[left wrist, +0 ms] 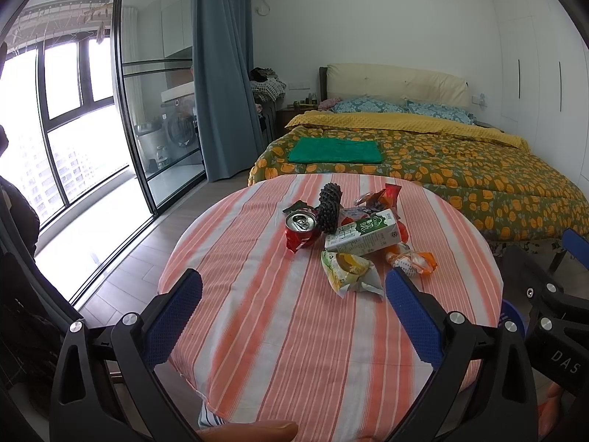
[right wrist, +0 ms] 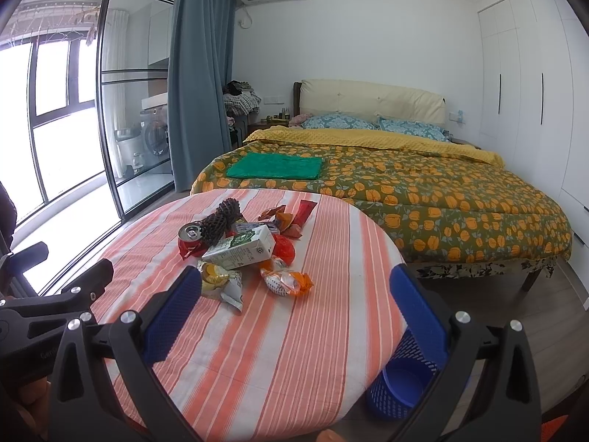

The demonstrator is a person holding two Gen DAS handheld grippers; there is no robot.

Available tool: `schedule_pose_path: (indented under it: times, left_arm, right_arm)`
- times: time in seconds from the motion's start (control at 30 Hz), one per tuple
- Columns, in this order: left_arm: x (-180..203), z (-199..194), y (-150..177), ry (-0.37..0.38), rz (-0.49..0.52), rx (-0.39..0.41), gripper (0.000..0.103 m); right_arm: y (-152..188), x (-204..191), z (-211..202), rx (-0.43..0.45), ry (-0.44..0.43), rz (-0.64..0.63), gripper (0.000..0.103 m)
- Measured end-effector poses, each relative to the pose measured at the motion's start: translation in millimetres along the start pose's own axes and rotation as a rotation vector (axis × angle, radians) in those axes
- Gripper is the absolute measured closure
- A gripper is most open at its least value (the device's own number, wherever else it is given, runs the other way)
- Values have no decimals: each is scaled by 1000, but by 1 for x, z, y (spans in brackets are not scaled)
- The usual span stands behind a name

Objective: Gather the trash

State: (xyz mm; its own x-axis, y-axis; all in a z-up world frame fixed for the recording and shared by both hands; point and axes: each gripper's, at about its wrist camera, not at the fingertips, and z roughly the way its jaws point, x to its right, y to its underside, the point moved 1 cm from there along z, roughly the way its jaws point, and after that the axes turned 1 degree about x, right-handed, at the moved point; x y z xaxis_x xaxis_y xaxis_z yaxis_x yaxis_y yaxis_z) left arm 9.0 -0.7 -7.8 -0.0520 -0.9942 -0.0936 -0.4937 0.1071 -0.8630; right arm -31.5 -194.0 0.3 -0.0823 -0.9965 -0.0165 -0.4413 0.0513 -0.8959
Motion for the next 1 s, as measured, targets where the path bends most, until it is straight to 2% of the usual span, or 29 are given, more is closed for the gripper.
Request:
schedule_pose_path:
  times: [1.0]
  left_arm:
    - [2, 0, 4, 0, 0, -4, 4]
  right_arm:
    - [1, 3, 0, 2, 0, 4, 4]
